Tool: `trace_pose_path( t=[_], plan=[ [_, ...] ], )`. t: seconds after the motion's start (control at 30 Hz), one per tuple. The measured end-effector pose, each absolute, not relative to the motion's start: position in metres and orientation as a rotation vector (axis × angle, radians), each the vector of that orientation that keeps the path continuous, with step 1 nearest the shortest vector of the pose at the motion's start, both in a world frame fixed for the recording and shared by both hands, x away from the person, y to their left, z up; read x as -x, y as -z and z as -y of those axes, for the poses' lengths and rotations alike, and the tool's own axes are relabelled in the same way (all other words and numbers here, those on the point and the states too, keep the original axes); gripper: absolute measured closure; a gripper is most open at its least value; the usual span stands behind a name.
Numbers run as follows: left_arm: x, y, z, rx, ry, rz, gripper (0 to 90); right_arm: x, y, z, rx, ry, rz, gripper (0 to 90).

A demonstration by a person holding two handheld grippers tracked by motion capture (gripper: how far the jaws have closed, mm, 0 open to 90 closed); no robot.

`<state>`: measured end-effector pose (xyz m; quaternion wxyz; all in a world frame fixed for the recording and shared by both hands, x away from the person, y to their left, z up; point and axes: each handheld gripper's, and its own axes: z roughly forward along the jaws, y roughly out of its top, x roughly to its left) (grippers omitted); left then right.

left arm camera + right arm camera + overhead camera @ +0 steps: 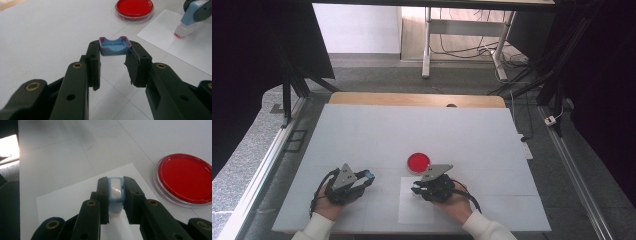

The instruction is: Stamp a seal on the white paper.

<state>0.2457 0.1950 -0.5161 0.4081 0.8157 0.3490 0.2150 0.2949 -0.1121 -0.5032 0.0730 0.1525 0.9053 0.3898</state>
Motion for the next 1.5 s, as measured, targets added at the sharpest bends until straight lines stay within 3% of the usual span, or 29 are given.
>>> trace_pose_path(
  t=[1.5],
  plan=[
    [-0.2444,0.5151,-0.1938,-2.05,-0.547,-0.884,64.8,-0.2954,0.5028,0.1056,-0.463,-1.047,-2.766,75.9]
  ],
)
